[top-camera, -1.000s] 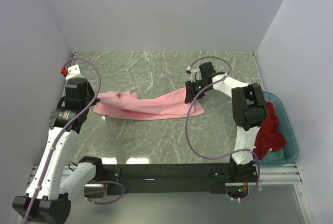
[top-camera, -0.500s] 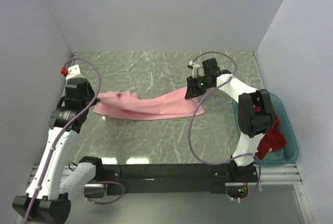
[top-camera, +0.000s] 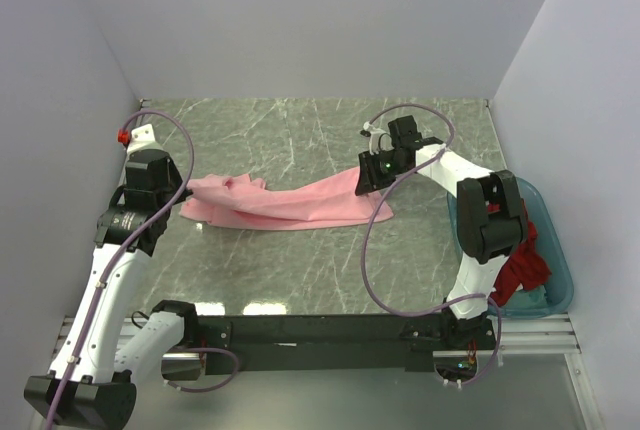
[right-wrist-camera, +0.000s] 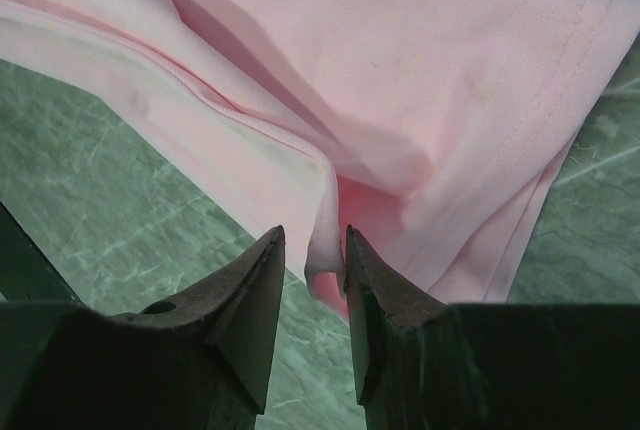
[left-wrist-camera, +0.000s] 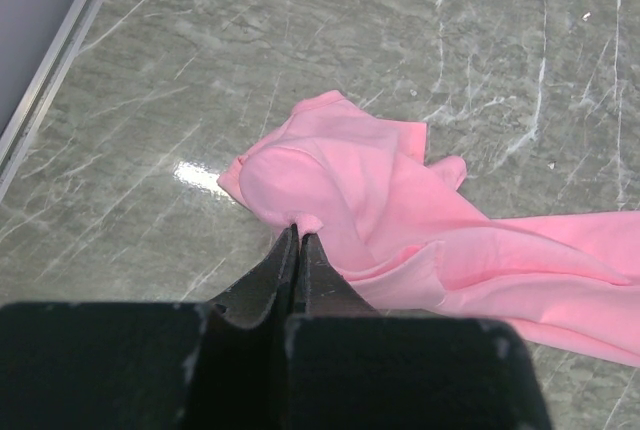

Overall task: Fold and stack the t-shirts
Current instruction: Flatten the tshirt out

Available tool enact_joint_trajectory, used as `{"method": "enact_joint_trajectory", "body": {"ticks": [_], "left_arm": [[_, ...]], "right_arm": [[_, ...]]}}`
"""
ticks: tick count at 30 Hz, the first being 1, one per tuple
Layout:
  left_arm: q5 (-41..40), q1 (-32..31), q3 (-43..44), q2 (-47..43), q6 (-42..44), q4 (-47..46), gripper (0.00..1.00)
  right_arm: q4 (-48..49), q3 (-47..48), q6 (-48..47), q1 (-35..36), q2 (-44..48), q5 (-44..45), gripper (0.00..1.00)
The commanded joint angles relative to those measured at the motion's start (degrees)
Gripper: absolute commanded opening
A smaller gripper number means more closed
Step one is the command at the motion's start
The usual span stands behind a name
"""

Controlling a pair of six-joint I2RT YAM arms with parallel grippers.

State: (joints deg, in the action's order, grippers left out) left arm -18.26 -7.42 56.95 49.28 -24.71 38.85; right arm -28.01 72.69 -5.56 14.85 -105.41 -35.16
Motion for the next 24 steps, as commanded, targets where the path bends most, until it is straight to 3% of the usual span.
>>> {"method": "enact_joint_trajectory", "body": {"ticks": [1,4,8,13,19,24], "left_arm": [[0.24,0.3,0.18,-0.23,0.45,-1.5,0.01],[-0.02,0.21,0.36,0.03,0.63,-1.93,0.01],[-0.02,0.3,1.58,2.04,0.63,-3.6,0.01],[-1.78,2.4,8.34,8.19,1.07,-7.38,0.01],[-2.48,6.19,29.49,18.73,0.45,-9.15,0.01],[-3.71,6.19,41.03,19.46,1.59,-6.77,0.01]], "right_arm": [[1.64,-0.26,0.46,-0.26,-0.42,0.17,0.38],[1.91,0.26,0.82,-0.35,0.37,0.7,0.27],[2.78,1.4,1.78,-0.26,2.3,3.68,0.0],[3.13,6.49,3.28,-0.35,7.66,12.36,0.0],[3.05,15.72,3.45,-0.35,16.1,21.69,0.0],[-0.98,24.43,1.08,-0.35,23.57,24.08,0.0]]}}
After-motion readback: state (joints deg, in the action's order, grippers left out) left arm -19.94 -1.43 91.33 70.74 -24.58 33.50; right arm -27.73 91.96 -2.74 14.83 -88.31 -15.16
